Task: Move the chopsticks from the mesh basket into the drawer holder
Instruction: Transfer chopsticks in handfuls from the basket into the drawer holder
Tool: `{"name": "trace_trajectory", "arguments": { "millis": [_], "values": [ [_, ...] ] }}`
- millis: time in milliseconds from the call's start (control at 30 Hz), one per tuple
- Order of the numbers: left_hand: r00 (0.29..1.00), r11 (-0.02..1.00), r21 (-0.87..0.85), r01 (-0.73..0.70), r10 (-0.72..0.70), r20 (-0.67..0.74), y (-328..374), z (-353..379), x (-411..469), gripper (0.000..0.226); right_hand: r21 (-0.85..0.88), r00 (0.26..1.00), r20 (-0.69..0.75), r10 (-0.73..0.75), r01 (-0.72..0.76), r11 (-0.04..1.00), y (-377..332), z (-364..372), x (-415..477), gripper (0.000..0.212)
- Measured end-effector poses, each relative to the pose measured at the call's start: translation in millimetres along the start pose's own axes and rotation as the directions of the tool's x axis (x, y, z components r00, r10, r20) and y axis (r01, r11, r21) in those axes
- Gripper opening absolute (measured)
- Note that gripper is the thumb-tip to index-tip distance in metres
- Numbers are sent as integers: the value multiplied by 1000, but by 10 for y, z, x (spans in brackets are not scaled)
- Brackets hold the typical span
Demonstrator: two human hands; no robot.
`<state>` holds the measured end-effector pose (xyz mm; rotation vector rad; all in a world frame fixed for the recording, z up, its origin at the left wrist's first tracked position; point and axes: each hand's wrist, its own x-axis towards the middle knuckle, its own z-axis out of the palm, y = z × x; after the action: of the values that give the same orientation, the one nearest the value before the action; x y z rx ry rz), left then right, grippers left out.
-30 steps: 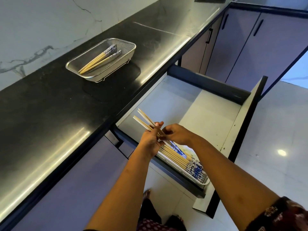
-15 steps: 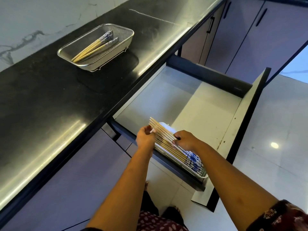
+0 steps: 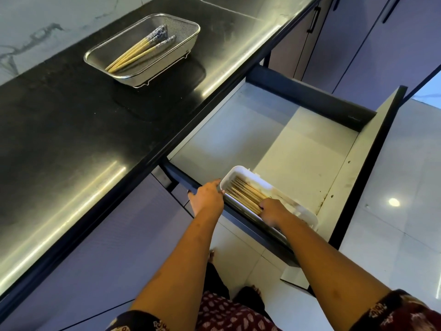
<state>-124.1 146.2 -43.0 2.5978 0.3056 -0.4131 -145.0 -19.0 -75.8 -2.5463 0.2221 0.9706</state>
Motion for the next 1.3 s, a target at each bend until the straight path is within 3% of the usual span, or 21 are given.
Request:
{"name": "trace_trajectory", "arguments": {
  "millis": [200,700,833,1133,1300],
  "values": [
    [998,985,168,-49,56,-34,-9,45,0,29,5,999,-46,5,-5,1000,28,40,6,33],
    [995,985,164,-62,73,-66,-7,89,55,31,-21,982,-184,-46,43,999,60,98,13,27],
    [994,984,160,-72,84,-68,-27,102,67,32,-4,969,-243,-50,51,999,50,104,22,17],
    [994,983,164,-79,90,-59,-42,118,63,32,36,994,-112,-10,14,999,47,114,86,20],
    [995,995,-23,-98,99,14,-63,59,1,39,211,997,-80,2,15,977,-29,12,27,27]
  ]
}}
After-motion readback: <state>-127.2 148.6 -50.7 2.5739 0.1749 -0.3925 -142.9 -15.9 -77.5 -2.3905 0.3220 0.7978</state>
